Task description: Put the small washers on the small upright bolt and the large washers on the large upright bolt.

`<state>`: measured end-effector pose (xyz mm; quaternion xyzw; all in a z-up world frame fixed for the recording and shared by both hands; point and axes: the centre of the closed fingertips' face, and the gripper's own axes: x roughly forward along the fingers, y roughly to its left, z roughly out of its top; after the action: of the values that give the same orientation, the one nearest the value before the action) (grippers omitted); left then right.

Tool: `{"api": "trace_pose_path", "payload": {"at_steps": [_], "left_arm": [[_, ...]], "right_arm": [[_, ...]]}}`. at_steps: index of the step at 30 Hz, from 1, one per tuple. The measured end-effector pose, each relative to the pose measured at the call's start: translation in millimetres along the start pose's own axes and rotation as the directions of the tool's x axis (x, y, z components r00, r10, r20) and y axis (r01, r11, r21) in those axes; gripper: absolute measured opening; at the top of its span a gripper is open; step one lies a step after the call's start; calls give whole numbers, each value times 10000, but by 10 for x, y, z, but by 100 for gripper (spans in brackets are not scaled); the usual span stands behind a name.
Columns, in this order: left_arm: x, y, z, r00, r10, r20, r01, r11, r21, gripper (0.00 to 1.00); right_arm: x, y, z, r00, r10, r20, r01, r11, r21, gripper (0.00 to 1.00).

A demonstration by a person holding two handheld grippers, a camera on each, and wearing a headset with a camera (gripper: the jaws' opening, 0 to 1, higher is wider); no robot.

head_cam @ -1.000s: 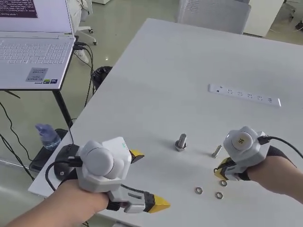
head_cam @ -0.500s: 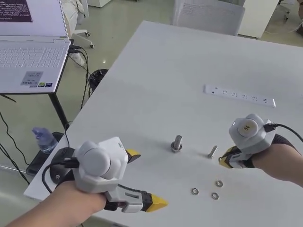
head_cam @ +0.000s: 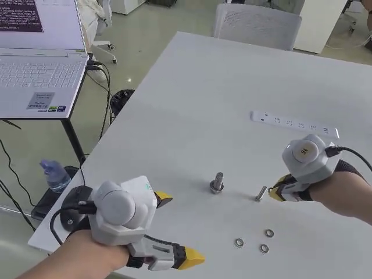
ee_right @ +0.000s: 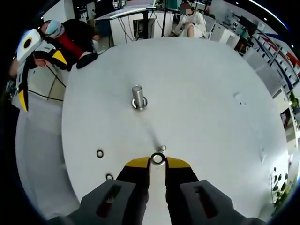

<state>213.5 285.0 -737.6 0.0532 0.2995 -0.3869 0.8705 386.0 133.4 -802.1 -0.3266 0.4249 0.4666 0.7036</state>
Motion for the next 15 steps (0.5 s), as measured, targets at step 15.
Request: {"api": "trace_pose_path", "payload": {"at_steps": [15], "left_arm": [[-19,38,-38,9999,4,-107,-4,10000,-36,78]], "right_arm": [[52,36,118,9999,55,-151,-55,10000,-17,12]]}}
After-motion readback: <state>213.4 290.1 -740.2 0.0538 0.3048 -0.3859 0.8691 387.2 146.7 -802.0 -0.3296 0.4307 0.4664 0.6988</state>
